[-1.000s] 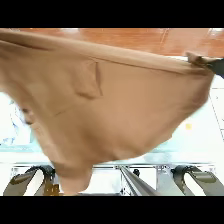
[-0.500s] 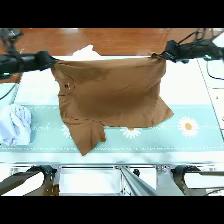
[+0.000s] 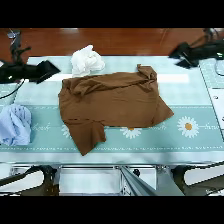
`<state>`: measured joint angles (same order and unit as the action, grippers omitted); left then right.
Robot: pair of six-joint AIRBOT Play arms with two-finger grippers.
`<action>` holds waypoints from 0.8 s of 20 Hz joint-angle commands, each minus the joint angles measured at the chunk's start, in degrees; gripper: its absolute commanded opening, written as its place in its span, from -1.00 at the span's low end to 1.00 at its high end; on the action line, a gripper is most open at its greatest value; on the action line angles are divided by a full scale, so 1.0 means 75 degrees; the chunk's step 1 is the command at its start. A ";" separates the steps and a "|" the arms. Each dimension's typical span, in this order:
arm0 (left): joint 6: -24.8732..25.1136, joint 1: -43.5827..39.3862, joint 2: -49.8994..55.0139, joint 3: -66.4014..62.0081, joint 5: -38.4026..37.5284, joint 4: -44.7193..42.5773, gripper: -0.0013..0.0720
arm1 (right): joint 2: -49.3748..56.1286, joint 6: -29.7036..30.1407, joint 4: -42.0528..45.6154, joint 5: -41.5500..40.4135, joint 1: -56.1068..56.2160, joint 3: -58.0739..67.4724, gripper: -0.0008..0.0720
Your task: Fold the shirts.
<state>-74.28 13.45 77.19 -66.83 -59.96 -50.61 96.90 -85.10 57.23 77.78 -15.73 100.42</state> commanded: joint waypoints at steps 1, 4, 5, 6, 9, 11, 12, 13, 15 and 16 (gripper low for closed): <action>-0.0221 0.1218 0.0017 0.1055 -0.2043 -0.0312 0.95 | -0.0714 -0.0047 0.2294 0.1801 -0.1040 -0.0784 0.74; 0.0000 0.1489 -0.0096 0.2827 -0.1719 0.0149 0.95 | -0.2241 -0.0012 0.0997 -0.0487 -0.1670 -0.3780 0.74; 0.0256 0.1478 -0.0114 0.3328 -0.1422 0.0592 0.95 | -0.2725 0.0239 0.0271 -0.1233 -0.1769 -0.4861 0.74; 0.0513 0.1472 -0.0114 0.3704 -0.1148 0.1087 0.95 | -0.3115 0.0548 -0.0356 -0.1731 -0.1801 -0.5782 0.74; 0.1003 0.1326 -0.0096 0.4296 -0.0545 0.1982 0.95 | -0.3687 0.1192 -0.1172 -0.2119 -0.1795 -0.7376 0.74; 0.1020 0.1061 -0.0044 0.4307 -0.0370 0.1985 0.95 | -0.3722 0.1367 -0.1163 -0.1982 -0.1795 -0.7825 0.74; 0.1020 0.0874 -0.0015 0.4307 -0.0251 0.1985 0.95 | -0.3722 0.1402 -0.1154 -0.1982 -0.1795 -0.8014 0.74; 0.1020 0.0676 0.0012 0.4307 -0.0181 0.1985 0.94 | -0.3719 0.1399 -0.1148 -0.1990 -0.1795 -0.8172 0.74; 0.1099 0.0303 0.0038 0.4301 -0.0064 0.1985 0.21 | -0.3719 0.1317 -0.0953 -0.2008 -0.1795 -0.8422 0.74; 0.1393 0.0198 0.0038 0.4293 -0.0067 0.2040 -0.85 | -0.3719 0.1163 -0.0697 -0.2008 -0.1792 -0.8483 0.74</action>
<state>-66.65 17.82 77.28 -35.09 -61.67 -37.01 69.58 -75.88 50.17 63.22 -29.06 40.47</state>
